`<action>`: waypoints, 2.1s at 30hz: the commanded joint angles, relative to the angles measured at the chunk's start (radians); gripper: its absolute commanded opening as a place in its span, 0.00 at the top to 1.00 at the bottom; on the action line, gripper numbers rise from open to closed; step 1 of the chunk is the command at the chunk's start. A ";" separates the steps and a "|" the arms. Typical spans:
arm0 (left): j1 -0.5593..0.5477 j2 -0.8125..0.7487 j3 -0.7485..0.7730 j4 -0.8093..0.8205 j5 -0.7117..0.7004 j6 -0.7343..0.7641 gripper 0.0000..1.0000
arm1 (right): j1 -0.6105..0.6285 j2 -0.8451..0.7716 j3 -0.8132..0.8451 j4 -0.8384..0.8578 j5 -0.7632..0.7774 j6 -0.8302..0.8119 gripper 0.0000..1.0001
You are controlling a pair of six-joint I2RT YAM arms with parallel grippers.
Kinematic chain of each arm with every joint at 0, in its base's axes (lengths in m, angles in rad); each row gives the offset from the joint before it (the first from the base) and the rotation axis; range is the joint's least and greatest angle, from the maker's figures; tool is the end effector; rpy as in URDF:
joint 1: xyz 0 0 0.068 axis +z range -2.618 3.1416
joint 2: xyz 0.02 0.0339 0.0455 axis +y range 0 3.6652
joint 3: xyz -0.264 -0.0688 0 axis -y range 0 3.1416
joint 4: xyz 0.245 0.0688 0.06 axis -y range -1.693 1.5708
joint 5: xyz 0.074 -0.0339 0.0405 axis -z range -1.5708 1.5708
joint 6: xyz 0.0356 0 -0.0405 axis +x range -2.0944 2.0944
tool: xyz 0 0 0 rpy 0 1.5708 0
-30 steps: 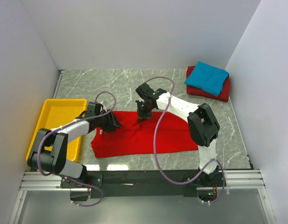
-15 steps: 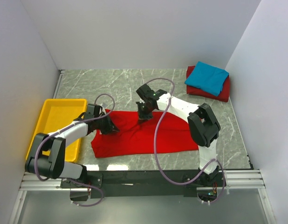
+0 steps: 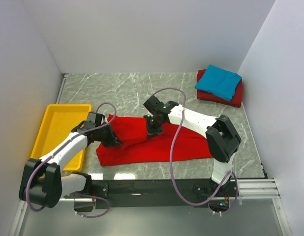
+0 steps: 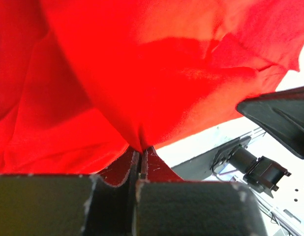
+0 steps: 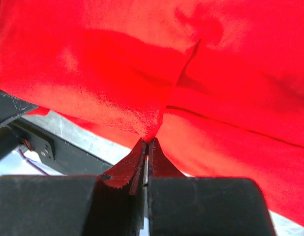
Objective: Fold and stack the t-shirts
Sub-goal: Fold the tshirt
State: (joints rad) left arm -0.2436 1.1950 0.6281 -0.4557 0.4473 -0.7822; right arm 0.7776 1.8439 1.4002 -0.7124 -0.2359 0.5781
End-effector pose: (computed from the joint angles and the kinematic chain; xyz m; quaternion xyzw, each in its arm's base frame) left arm 0.2072 -0.0674 0.1876 -0.1919 0.9208 -0.3156 0.1252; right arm 0.2664 0.2739 0.2173 -0.1209 0.9645 0.2179 0.0870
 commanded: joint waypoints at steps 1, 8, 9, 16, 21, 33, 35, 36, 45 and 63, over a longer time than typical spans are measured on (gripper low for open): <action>0.000 -0.060 -0.011 -0.098 0.002 -0.022 0.99 | 0.040 -0.055 -0.024 -0.030 0.015 -0.014 1.00; 0.000 -0.109 -0.021 -0.185 -0.013 -0.029 0.99 | 0.087 -0.052 -0.059 -0.042 0.017 -0.001 1.00; 0.000 -0.120 -0.021 -0.196 -0.021 -0.028 0.99 | 0.092 -0.054 -0.070 -0.039 0.015 0.005 1.00; 0.000 -0.143 -0.059 -0.232 -0.019 -0.020 0.94 | 0.120 -0.057 -0.098 -0.032 0.014 0.011 1.00; 0.000 -0.144 -0.062 -0.247 -0.028 -0.014 0.85 | 0.135 -0.048 -0.095 -0.041 0.014 0.012 1.00; 0.000 -0.164 0.053 -0.330 -0.093 0.003 0.49 | 0.153 -0.138 -0.086 -0.130 0.092 0.012 0.55; 0.000 -0.153 0.088 -0.314 -0.091 -0.006 0.49 | 0.152 -0.155 -0.083 -0.145 0.122 0.011 0.54; 0.000 -0.135 0.099 -0.295 -0.087 -0.009 0.49 | 0.147 -0.169 -0.079 -0.160 0.154 0.006 0.53; -0.003 0.064 0.265 -0.172 -0.081 0.008 0.47 | -0.041 -0.244 -0.150 -0.136 0.234 -0.069 0.53; -0.040 0.437 0.323 0.005 -0.001 0.067 0.52 | -0.491 -0.146 -0.256 0.048 0.218 -0.227 0.53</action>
State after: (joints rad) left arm -0.2806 1.5829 0.9249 -0.5041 0.4107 -0.7525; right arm 0.3141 1.6604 1.1515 -0.7162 -0.0162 0.3904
